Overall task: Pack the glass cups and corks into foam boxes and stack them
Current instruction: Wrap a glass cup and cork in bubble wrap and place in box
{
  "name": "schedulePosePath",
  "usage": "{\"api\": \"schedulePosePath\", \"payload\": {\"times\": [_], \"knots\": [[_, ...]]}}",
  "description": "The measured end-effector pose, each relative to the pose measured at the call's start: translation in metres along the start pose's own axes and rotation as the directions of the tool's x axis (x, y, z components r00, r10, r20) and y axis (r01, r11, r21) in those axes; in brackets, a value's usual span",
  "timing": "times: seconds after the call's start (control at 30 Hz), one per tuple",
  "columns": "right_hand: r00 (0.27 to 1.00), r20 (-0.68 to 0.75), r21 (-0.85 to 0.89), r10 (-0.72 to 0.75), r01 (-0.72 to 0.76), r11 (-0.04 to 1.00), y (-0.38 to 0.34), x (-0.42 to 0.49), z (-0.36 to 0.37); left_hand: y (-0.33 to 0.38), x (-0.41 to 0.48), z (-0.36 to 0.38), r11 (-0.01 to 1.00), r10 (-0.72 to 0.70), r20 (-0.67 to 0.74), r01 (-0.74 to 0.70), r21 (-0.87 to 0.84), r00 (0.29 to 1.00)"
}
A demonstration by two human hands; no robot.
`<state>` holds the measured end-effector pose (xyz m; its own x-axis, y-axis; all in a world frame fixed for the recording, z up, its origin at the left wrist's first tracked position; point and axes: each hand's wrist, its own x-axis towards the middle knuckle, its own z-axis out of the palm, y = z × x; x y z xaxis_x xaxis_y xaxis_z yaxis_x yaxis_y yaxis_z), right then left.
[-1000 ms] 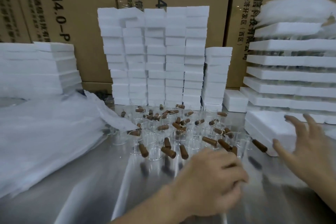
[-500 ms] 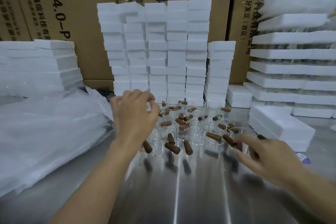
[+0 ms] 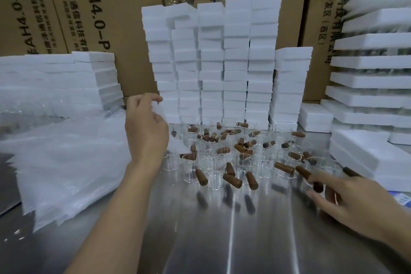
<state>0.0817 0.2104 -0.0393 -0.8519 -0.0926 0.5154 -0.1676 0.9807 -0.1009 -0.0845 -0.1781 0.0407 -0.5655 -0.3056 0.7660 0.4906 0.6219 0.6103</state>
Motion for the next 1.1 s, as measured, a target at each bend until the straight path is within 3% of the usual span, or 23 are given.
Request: {"api": "schedulePosePath", "payload": {"times": [0.2,0.3,0.37,0.4,0.47,0.57,0.67,0.73,0.83,0.9,0.93,1.0,1.03,1.1], "knots": [[1.0,-0.002,0.0,0.014,-0.014,1.0,0.004,0.0,0.004,0.029,-0.006,0.0,0.937,0.314,-0.052,-0.319,-0.144,0.948],[1.0,0.009,-0.042,0.006,-0.006,0.999,0.003,0.001,0.003,0.058,-0.023,0.004,0.883,0.385,0.016,-0.363,-0.298,0.923],[0.999,0.035,-0.071,0.015,-0.013,0.997,0.002,0.002,0.003,0.081,-0.041,0.006,0.83,0.34,0.117,-0.24,-0.504,0.933],[0.999,0.045,-0.086,0.017,-0.013,0.996,0.002,0.002,0.004,0.091,-0.05,0.007,0.764,0.292,0.194,-0.107,-0.636,0.937],[0.998,0.066,-0.111,0.018,-0.011,0.994,0.004,0.002,0.005,0.108,-0.067,0.01,0.532,0.218,0.363,0.201,-0.822,0.906],[0.994,0.097,-0.129,0.051,-0.038,0.991,0.006,0.002,0.007,0.12,-0.089,0.016,0.228,0.136,0.555,0.52,-0.823,0.82],[0.991,0.092,-0.192,0.101,-0.082,0.978,0.005,0.003,0.008,0.121,-0.106,0.024,0.071,0.033,0.706,0.703,-0.708,0.708],[0.966,0.187,-0.264,0.179,-0.127,0.956,0.008,0.006,0.01,0.121,-0.117,0.03,0.091,-0.038,0.758,0.757,-0.647,0.651],[0.933,0.231,-0.305,0.276,-0.2,0.931,0.016,0.006,0.015,0.119,-0.138,0.039,0.336,-0.094,0.78,0.757,-0.56,0.619],[0.934,0.212,-0.302,0.287,-0.217,0.928,0.018,0.006,0.015,0.115,-0.152,0.044,0.606,-0.073,0.745,0.623,-0.495,0.663],[0.937,0.198,-0.277,0.286,-0.226,0.934,0.02,0.005,0.016,0.114,-0.157,0.044,0.737,-0.022,0.699,0.484,-0.471,0.715],[0.953,0.151,-0.194,0.263,-0.232,0.953,0.019,0.004,0.014,0.112,-0.163,0.042,0.903,0.216,0.542,0.045,-0.428,0.812],[0.959,0.138,-0.162,0.246,-0.223,0.961,0.018,0.003,0.011,0.11,-0.165,0.041,0.894,0.387,0.459,-0.204,-0.398,0.8],[0.972,0.134,-0.127,0.191,-0.174,0.976,0.016,0.003,0.009,0.108,-0.17,0.041,0.753,0.658,0.419,-0.544,-0.37,0.626]]}}
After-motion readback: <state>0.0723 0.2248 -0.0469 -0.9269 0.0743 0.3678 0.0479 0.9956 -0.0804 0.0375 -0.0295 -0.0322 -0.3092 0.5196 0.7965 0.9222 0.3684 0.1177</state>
